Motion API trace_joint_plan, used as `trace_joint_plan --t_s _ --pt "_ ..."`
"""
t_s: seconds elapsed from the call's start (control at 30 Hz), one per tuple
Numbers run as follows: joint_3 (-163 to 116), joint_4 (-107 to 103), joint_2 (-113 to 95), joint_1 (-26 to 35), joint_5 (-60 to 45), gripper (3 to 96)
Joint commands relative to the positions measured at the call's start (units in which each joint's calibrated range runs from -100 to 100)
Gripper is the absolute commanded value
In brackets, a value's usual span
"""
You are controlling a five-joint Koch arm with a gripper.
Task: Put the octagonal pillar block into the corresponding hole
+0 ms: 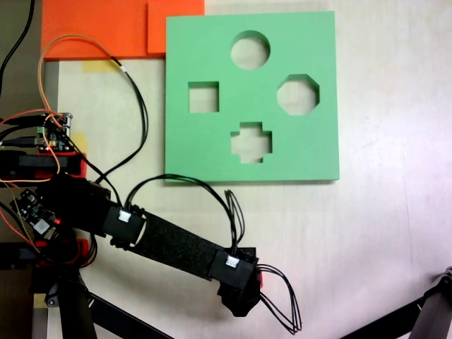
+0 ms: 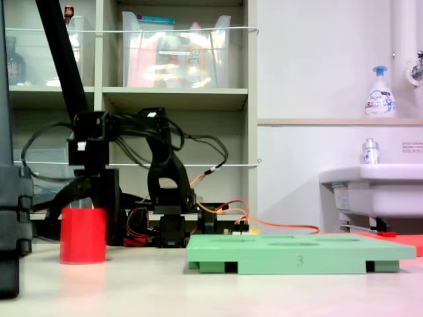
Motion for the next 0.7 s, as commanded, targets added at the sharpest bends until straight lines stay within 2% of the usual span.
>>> trace_joint_plan --t_s 0.03,0.2,0.47,0.7 --pt "0.7 -0.2 0.2 -0.6 -1.0 43.6" --pt "0.7 -4.5 0.2 -1.5 -1.9 32.1" --pt "0.8 -5.1 -7.1 -0.8 -0.6 32.1" --pt "3.6 -5.1 -20.0 2.8 4.3 32.1"
